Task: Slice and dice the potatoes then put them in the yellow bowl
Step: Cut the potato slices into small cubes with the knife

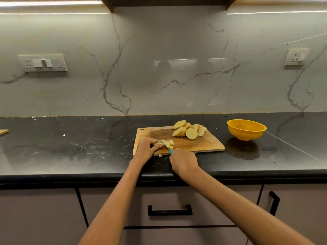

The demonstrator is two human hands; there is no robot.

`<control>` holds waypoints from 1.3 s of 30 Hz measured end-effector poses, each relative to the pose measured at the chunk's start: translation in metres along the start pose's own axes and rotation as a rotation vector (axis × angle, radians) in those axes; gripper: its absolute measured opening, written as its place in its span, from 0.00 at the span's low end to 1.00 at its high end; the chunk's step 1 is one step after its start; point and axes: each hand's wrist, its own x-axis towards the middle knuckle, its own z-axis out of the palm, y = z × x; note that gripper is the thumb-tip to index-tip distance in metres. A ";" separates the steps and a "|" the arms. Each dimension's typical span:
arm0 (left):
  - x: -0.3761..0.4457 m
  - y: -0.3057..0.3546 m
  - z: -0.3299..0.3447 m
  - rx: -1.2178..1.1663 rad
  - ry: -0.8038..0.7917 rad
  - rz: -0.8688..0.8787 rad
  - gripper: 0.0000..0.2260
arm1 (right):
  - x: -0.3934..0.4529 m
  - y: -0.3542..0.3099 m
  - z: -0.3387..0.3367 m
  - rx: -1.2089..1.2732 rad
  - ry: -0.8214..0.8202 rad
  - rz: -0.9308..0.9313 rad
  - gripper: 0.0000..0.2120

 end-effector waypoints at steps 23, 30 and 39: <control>-0.002 -0.002 0.000 0.019 0.101 -0.038 0.12 | 0.007 -0.005 -0.022 0.301 -0.158 0.060 0.14; -0.002 -0.001 -0.002 0.041 0.097 -0.036 0.10 | 0.027 -0.008 -0.025 0.340 -0.294 0.133 0.14; -0.006 0.001 -0.001 0.047 0.069 -0.022 0.07 | 0.013 0.001 0.006 -0.150 0.080 -0.089 0.13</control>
